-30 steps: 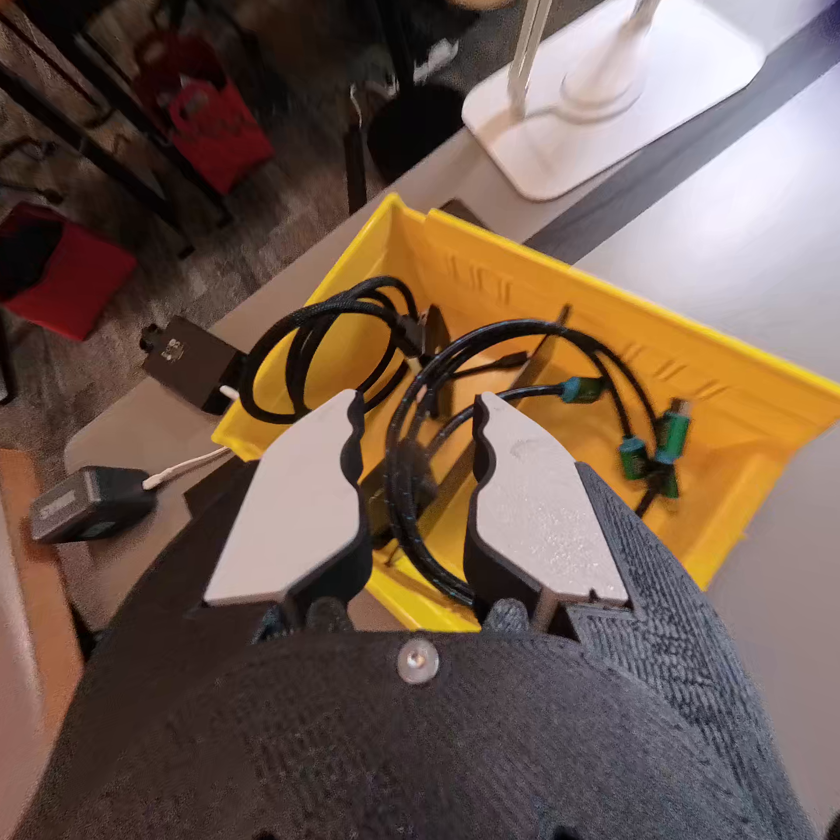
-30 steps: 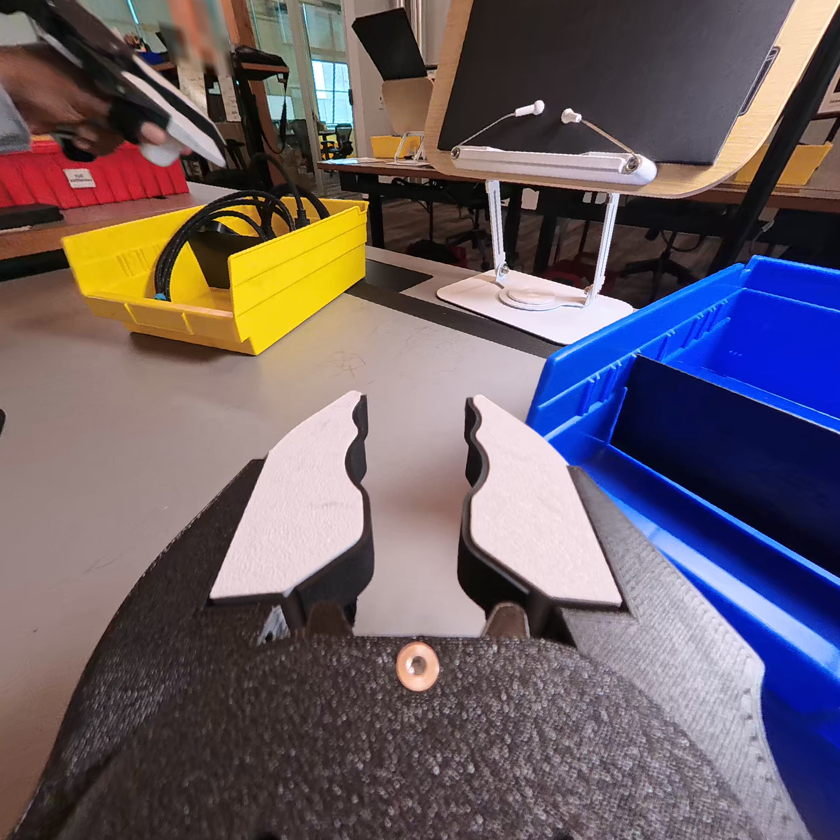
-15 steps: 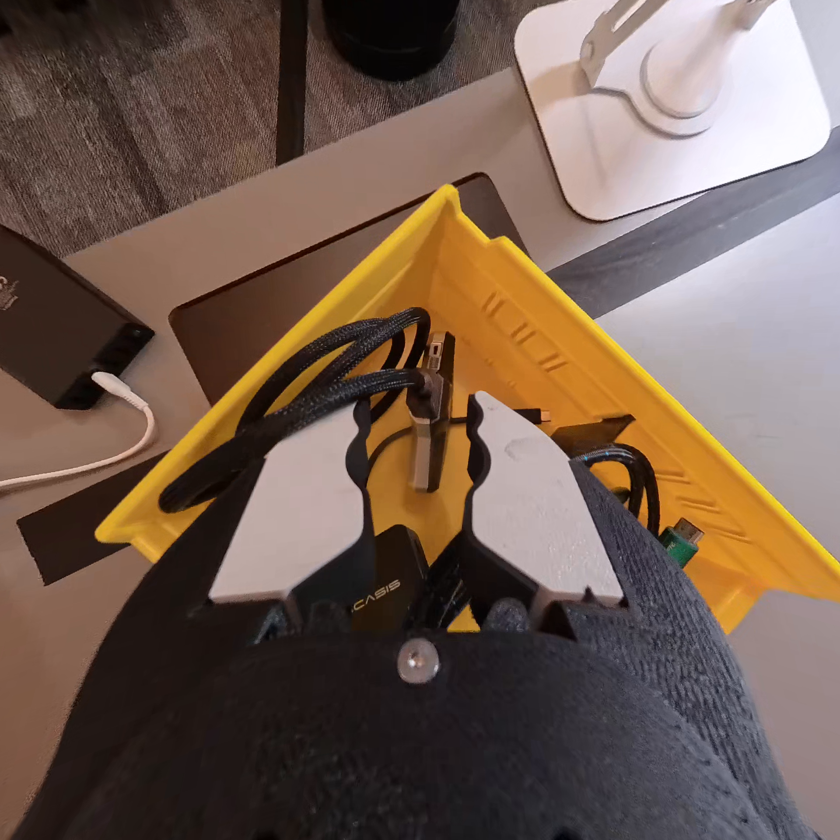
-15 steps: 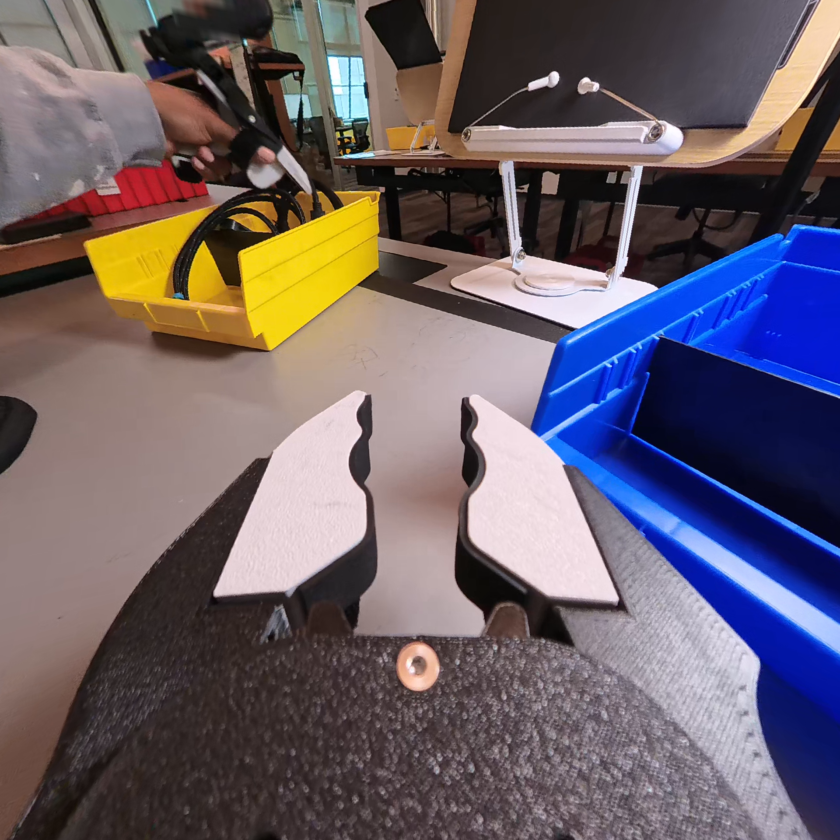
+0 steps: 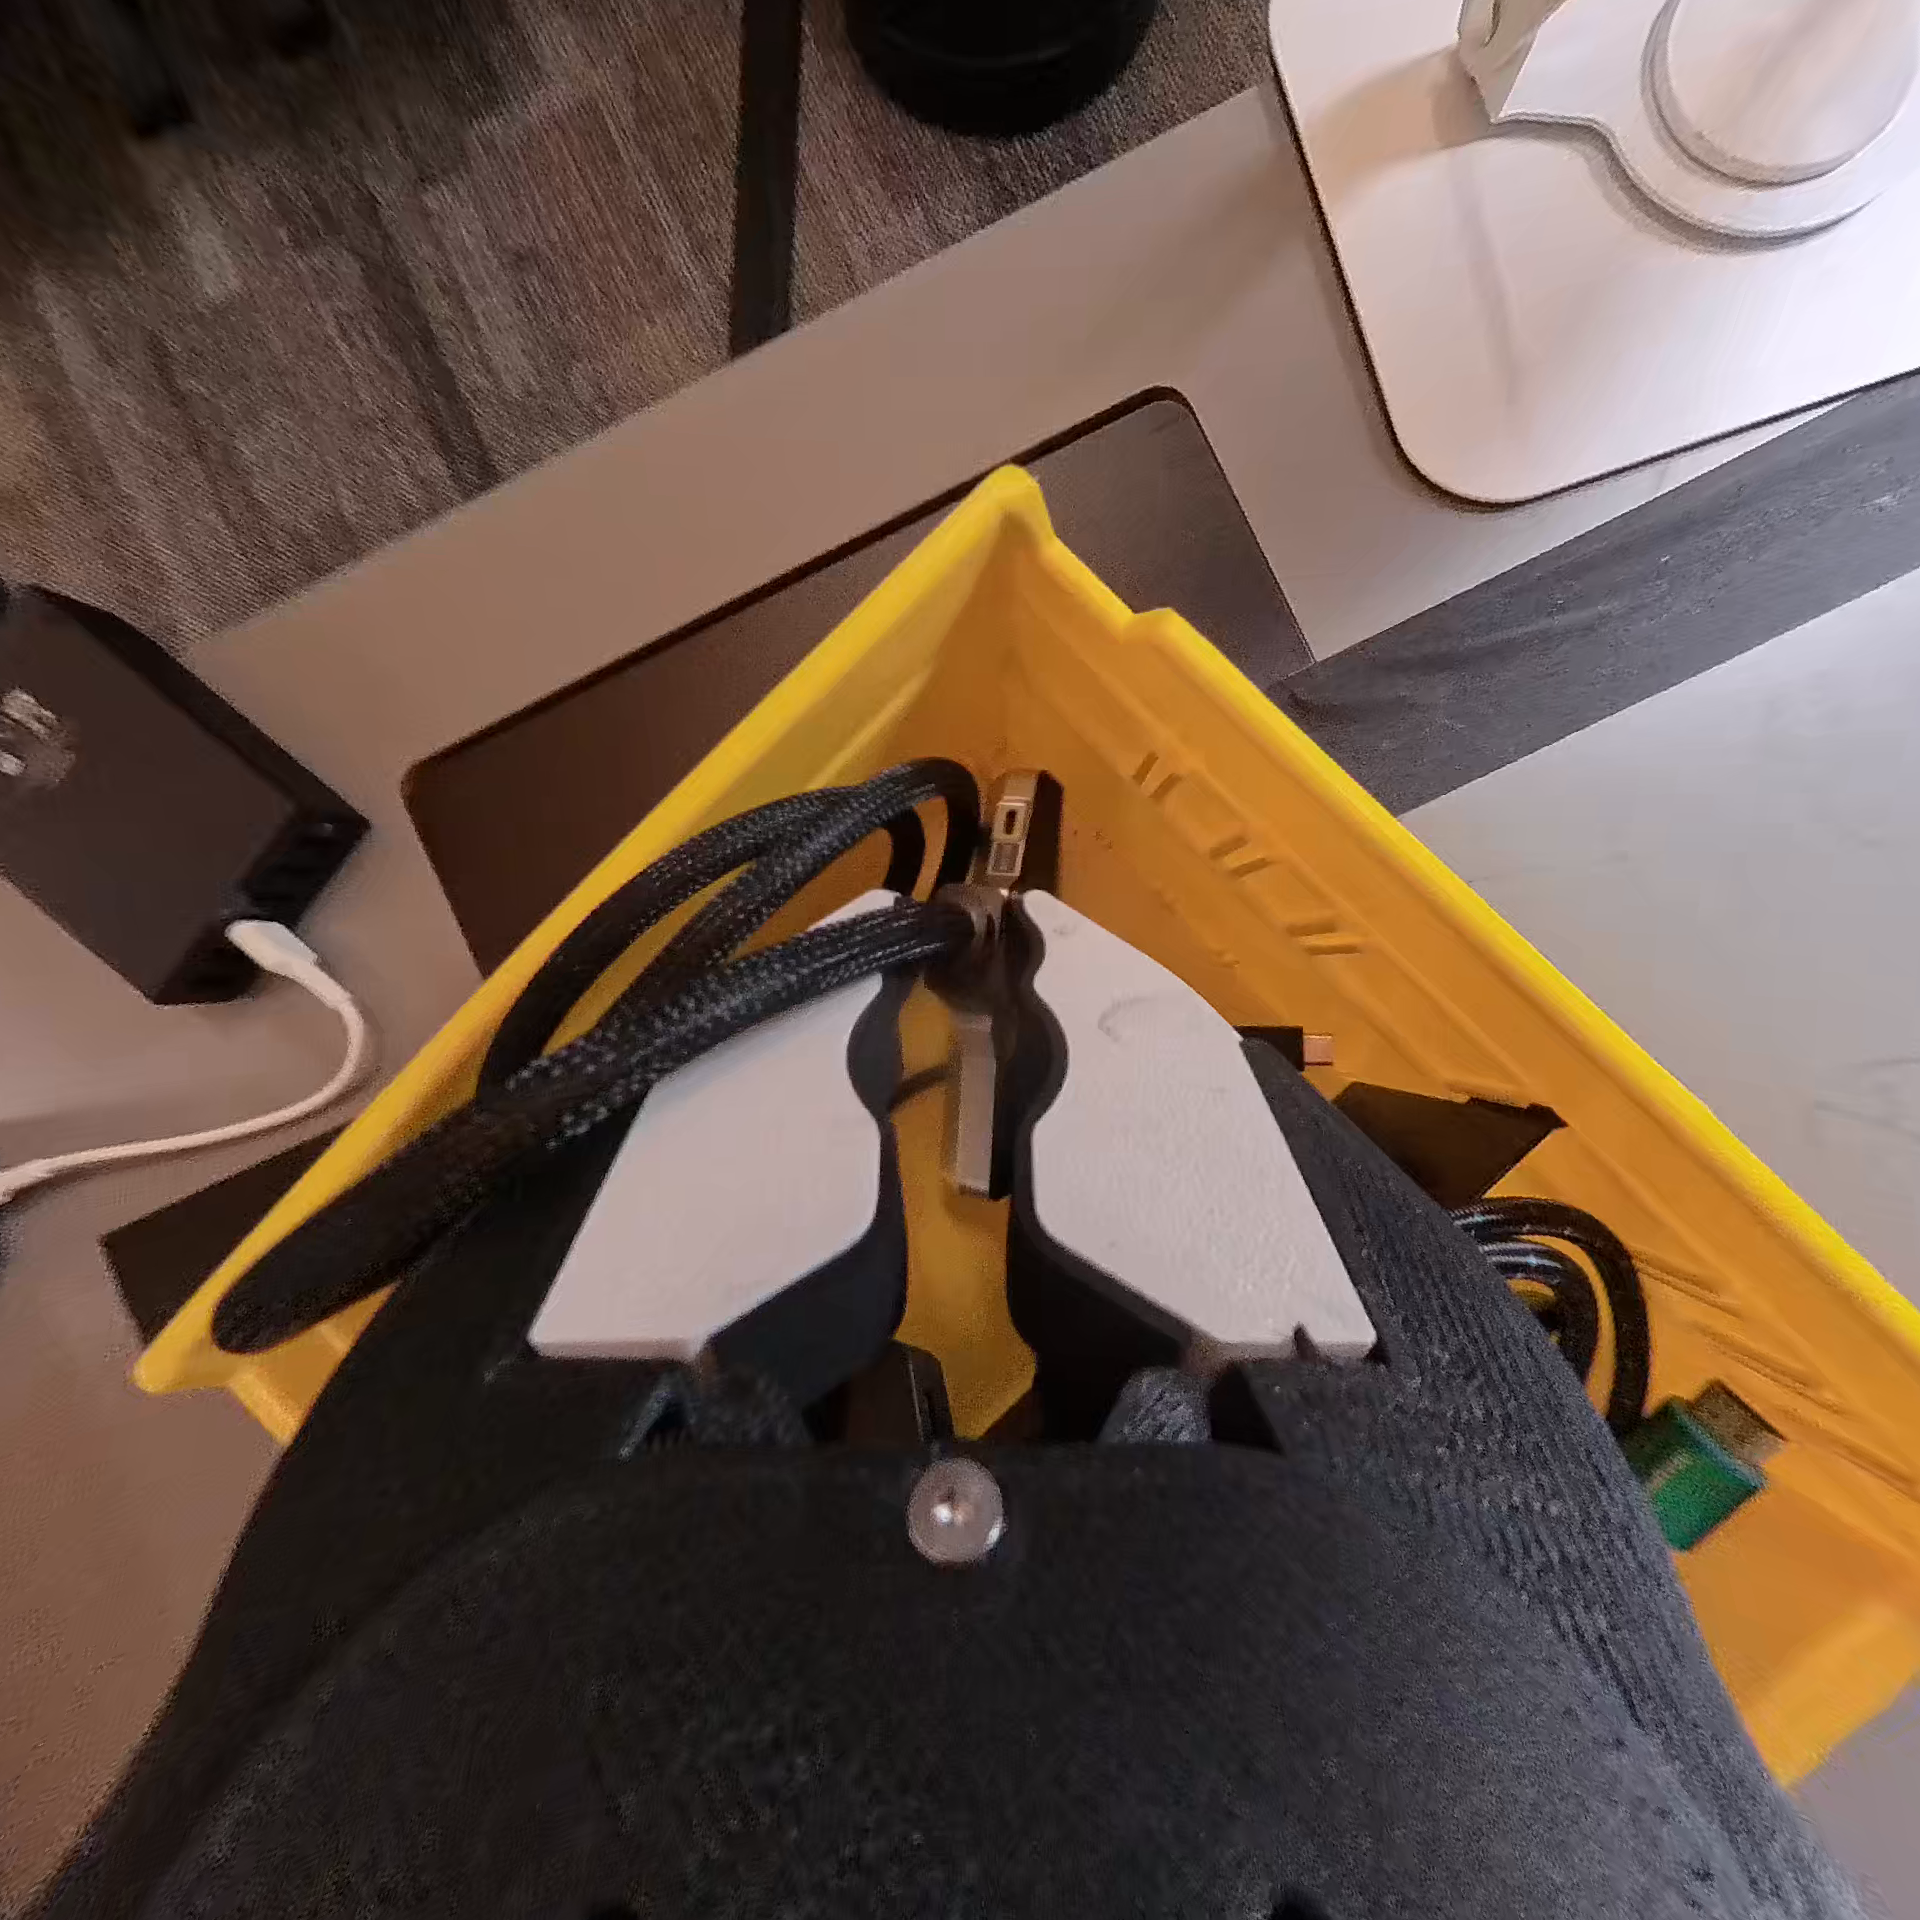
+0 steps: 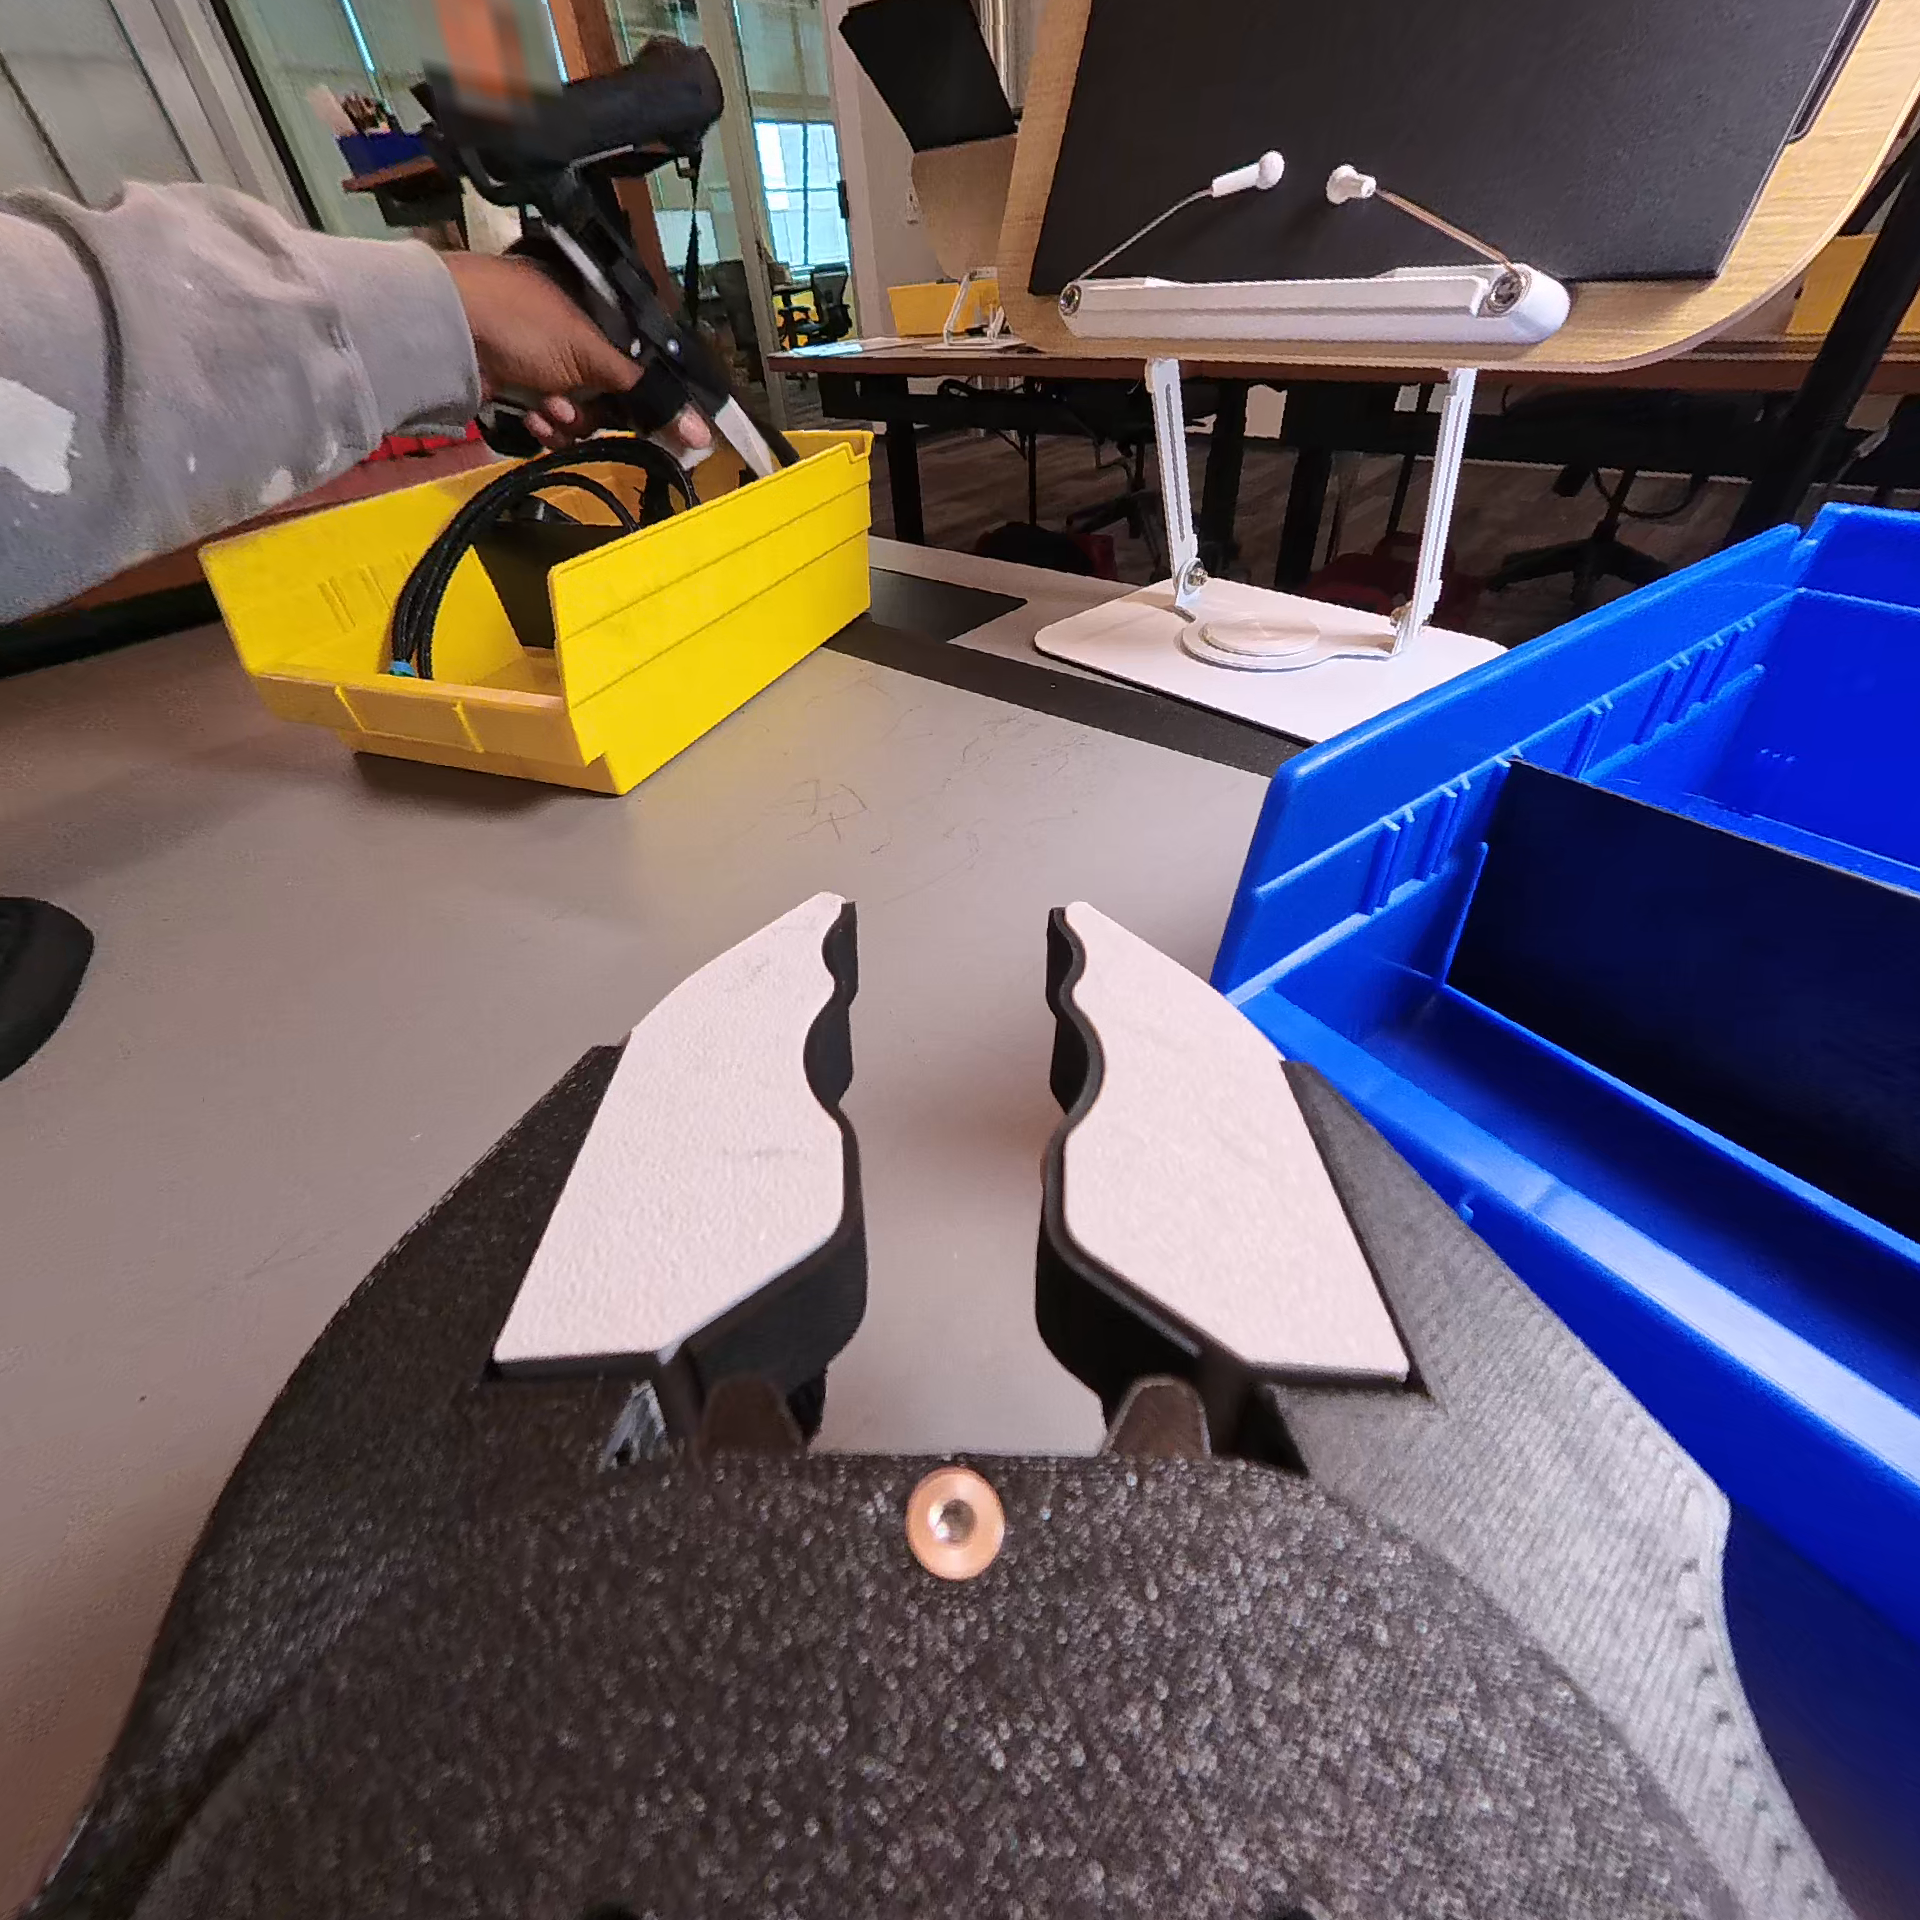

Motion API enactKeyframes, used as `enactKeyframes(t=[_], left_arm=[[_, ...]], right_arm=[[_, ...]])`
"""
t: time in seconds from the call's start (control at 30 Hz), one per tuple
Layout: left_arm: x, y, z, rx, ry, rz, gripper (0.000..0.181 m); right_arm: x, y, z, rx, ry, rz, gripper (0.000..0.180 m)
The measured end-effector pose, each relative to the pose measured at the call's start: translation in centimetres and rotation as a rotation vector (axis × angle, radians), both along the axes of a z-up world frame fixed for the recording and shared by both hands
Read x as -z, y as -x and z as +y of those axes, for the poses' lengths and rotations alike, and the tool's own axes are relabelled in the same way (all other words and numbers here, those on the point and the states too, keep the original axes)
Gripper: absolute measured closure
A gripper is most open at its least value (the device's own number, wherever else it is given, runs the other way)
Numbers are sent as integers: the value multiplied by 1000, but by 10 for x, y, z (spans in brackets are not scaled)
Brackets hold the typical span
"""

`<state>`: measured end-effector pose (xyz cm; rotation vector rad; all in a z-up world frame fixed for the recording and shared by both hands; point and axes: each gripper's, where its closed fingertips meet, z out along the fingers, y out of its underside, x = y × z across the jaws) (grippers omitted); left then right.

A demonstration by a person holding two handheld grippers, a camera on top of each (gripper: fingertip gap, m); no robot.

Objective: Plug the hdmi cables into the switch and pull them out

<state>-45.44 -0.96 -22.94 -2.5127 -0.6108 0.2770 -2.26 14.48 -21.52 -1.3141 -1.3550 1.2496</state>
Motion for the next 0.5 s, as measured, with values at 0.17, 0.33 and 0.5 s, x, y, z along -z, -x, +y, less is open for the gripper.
enactKeyframes(t=[0.17,0.33,0.5], left_arm=[[-10,-3,-1,39,63,215,166],[-33,-10,-2,57,55,347,167],[-60,-23,1,81,36,465,167]], right_arm=[[1,0,-2,-4,-1,-2,146],[2,1,-5,-10,-10,-9,146],[3,1,-6,-6,-20,-11,146]])
